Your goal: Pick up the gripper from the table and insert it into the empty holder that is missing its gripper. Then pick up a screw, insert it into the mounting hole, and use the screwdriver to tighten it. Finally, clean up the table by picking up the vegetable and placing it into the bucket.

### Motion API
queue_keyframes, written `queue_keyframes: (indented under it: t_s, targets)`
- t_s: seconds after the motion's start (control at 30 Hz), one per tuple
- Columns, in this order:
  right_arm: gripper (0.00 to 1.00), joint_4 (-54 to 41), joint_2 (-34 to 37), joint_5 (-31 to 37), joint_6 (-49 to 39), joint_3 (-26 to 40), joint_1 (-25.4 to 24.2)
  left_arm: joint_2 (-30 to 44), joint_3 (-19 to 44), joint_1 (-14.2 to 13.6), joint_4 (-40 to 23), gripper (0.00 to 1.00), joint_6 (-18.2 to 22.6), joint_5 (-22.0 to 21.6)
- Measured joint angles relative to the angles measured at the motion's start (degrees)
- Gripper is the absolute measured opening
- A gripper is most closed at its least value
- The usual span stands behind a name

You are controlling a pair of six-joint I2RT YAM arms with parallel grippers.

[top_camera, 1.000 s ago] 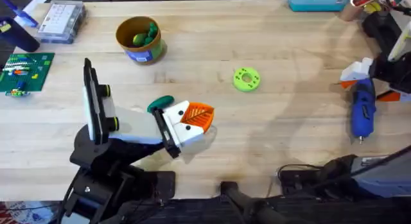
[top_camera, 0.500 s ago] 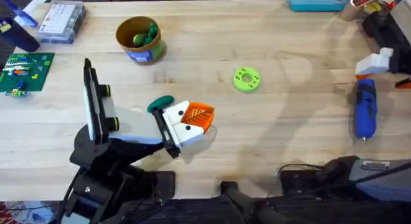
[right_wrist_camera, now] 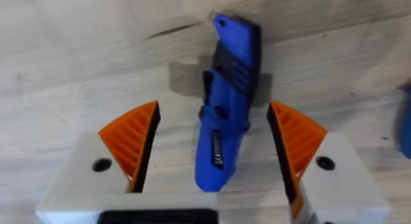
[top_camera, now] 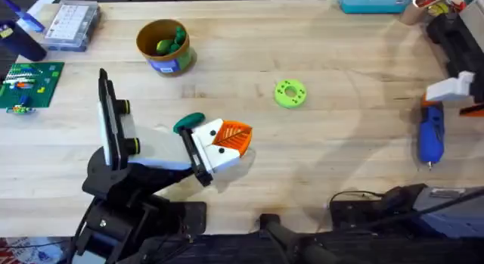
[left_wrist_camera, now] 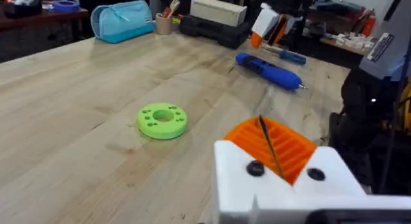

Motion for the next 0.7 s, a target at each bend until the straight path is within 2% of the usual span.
queue_keyframes:
  t_s: [0.5,0.7]
  targets:
    - [0.99,2.8,8.2,-0.1,-0.6,-0.7,0.0,0.0,0.0,0.0,0.0,0.018,0.0,0.0]
    - [0.99,5.0,10.9,2.3,2.1,-0.7,0.0,0.0,0.0,0.0,0.0,0.018,0.0,0.0]
